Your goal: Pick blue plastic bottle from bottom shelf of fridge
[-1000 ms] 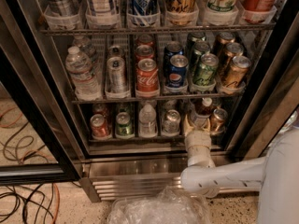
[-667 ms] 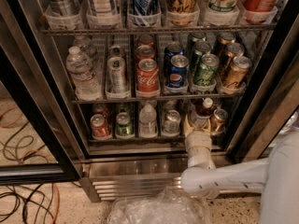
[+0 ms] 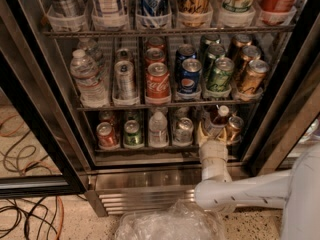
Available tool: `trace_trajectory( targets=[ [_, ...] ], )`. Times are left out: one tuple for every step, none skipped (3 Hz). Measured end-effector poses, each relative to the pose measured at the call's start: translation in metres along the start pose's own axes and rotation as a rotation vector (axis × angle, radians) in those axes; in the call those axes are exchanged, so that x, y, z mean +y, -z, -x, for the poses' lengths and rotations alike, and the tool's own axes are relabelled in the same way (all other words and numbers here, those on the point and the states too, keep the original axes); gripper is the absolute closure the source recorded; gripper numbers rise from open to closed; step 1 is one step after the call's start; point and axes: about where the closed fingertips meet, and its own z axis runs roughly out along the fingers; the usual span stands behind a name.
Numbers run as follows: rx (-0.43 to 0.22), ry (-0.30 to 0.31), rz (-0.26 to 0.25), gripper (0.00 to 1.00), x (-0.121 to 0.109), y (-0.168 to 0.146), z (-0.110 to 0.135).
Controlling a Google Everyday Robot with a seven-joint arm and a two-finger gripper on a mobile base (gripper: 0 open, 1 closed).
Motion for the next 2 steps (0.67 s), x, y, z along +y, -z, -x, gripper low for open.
trace_trajectory(
  targets=[
    [0.011, -0.013, 0.032, 1.00, 0.0033, 0.0053, 0.0042],
    [0.011, -0.013, 0.032, 1.00, 0.0034, 0.0053, 0.0046]
  ],
)
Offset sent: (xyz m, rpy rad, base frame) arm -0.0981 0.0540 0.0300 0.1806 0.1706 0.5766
